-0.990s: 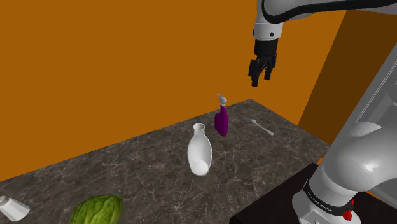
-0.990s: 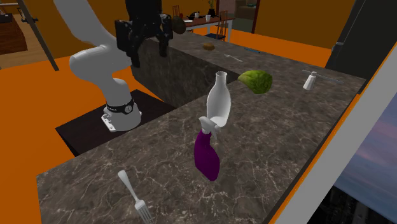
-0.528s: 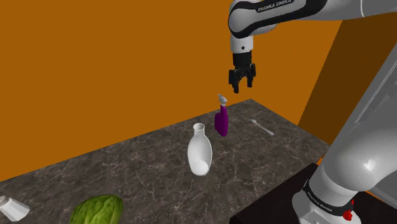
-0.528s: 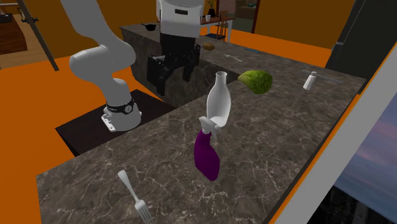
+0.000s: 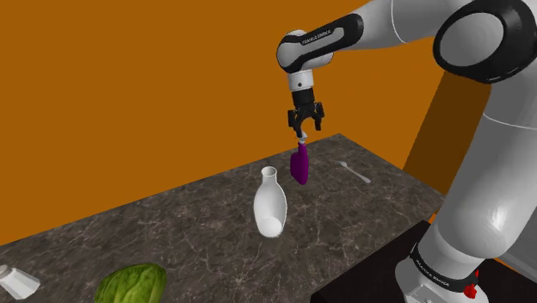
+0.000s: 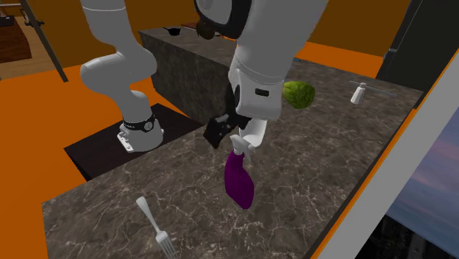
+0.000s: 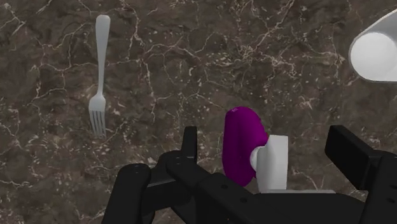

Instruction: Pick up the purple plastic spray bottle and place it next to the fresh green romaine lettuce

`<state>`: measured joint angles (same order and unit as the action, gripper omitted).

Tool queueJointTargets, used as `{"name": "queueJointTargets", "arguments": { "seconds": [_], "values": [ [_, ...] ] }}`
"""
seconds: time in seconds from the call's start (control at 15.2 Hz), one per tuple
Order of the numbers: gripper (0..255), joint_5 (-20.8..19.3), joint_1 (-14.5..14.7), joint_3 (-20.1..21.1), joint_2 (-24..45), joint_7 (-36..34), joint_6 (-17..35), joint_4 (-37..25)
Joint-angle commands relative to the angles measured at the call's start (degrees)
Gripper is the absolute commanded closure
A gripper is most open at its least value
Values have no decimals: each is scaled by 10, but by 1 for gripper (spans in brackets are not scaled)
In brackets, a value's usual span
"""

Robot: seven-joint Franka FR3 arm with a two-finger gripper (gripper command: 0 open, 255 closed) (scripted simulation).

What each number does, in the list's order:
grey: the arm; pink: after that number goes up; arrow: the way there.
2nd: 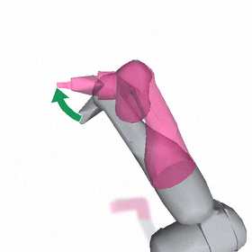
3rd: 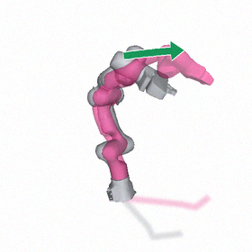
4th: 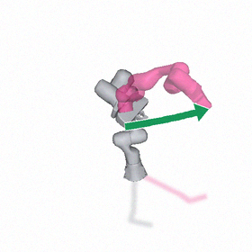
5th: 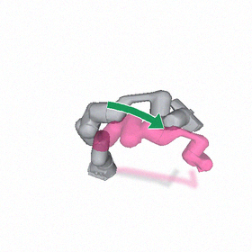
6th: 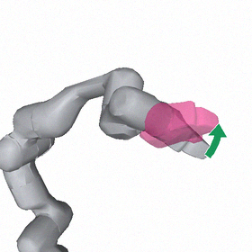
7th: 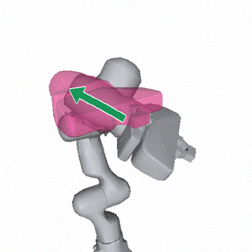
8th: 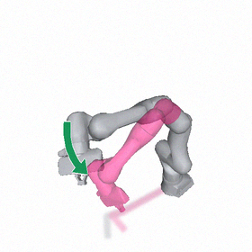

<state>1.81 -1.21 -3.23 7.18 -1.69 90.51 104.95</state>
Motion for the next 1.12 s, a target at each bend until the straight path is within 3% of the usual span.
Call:
{"name": "queueJointTargets", "arguments": {
  "seconds": [0.0,0.46,1.06],
  "values": [
    [0,7,-1,0,58,-8,-11,-45],
    [0,32,-10,-1,249,-33,-66,-216],
    [0,33,-6,0,228,-31,-1,-130]
  ]
}}
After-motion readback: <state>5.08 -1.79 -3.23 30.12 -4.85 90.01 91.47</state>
